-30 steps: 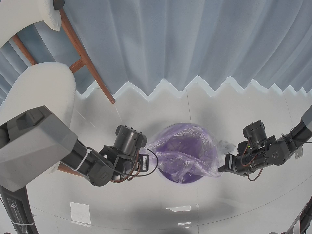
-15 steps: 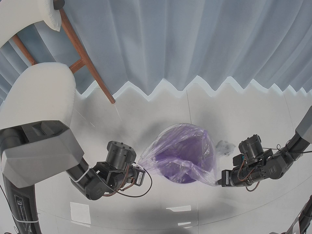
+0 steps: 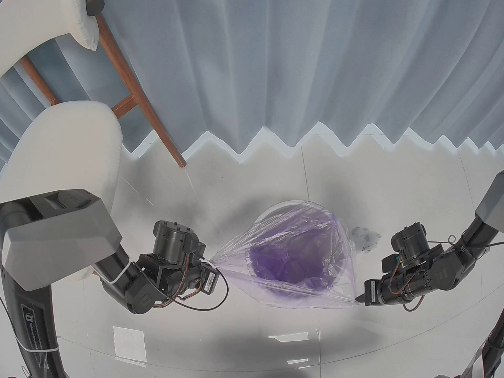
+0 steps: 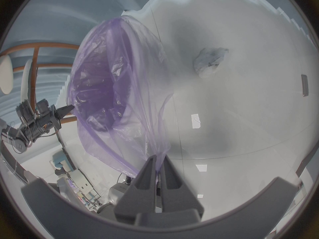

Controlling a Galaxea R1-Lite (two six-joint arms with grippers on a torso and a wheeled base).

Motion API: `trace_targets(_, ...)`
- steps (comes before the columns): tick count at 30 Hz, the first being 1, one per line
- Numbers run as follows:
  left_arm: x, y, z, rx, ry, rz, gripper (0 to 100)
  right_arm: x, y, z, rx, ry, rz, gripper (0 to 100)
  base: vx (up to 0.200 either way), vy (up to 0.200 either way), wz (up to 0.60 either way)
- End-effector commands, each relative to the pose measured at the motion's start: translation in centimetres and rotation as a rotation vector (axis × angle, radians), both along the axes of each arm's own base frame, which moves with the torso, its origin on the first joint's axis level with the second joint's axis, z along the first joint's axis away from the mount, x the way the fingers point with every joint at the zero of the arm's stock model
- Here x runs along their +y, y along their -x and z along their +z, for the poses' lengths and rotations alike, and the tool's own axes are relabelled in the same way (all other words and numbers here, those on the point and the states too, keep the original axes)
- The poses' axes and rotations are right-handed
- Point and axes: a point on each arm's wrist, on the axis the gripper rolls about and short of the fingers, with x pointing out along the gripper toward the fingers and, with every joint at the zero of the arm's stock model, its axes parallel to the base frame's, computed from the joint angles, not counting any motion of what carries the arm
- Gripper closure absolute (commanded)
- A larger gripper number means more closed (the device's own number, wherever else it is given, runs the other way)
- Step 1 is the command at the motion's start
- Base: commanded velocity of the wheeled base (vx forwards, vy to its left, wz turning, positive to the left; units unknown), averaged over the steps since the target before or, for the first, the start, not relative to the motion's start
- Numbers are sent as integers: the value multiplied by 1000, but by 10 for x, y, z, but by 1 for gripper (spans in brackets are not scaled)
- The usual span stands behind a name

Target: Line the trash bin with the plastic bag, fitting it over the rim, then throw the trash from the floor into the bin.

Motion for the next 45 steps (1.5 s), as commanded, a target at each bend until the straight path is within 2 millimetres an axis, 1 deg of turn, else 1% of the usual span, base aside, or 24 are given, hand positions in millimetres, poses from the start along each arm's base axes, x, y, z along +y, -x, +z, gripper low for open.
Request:
trace_targets(1, -1, -3, -16, -7, -56, -38, 100, -3, -6, -16, 14, 47, 7, 100, 0, 0, 0)
trace_targets(5, -7, -2, -18, -26, -46, -74, 100, 0, -2, -17, -8, 59, 26, 100, 0, 0, 0)
trace_targets(8, -13, 3, -19, -3, -10, -140, 100, 6, 1, -12, -24, 48, 51, 100, 0, 0, 0)
trace_targets(11, -13, 6, -19, 6, 3, -170, 100, 11, 3, -9, -26, 29, 75, 100, 0, 0, 0)
trace_targets(12, -12, 7, -19, 12, 8, -184, 100, 17, 9, -6, -31, 16, 110, 100, 0, 0, 0)
trace_targets(14, -11, 7, -18, 14, 9, -187, 100, 22, 17, -3, -32, 14, 138, 100, 0, 0, 0)
trace_targets(16, -12, 7, -18, 13, 10, -189, 100, 23, 18, -3, -31, 15, 143, 100, 0, 0, 0)
trace_targets(17, -8, 7, -17, 18, 23, -198, 100, 25, 26, -1, -24, 4, 170, 100, 0, 0, 0)
trace_targets(19, -7, 7, -10, 13, 53, -223, 100, 26, 34, 3, -21, -24, 200, 100, 0, 0, 0)
trace_targets(23, 2, 8, -4, 17, 84, -244, 100, 22, 44, 2, -8, -16, 234, 100, 0, 0, 0)
trace_targets(27, 9, 3, 1, -2, 89, -256, 100, 20, 47, 1, -13, -7, 256, 100, 0, 0, 0)
trace_targets(29, 16, -4, 7, -33, 92, -280, 100, 20, 45, 8, -35, -43, 268, 100, 0, 0, 0)
trace_targets(30, 16, -4, 7, -33, 92, -280, 100, 20, 45, 8, -35, -43, 268, 100, 0, 0, 0)
trace_targets(31, 21, -10, 13, -57, 96, -275, 100, 20, 47, 12, -37, -73, 284, 100, 0, 0, 0)
trace_targets(32, 22, -11, 14, -61, 96, -274, 100, 20, 48, 12, -33, -75, 286, 100, 0, 0, 0)
trace_targets(36, 25, -14, 11, -64, 86, -275, 100, 18, 55, 4, 8, -67, 298, 100, 0, 0, 0)
trace_targets(40, 40, -28, 14, -120, 37, -265, 100, 12, 61, -1, 39, -54, 293, 100, 0, 0, 0)
trace_targets(42, 45, -31, 14, -125, 28, -260, 100, 8, 65, -3, 55, -48, 287, 100, 0, 0, 0)
trace_targets(45, 46, -32, 13, -127, 32, -260, 100, 7, 67, -6, 67, -39, 290, 100, 0, 0, 0)
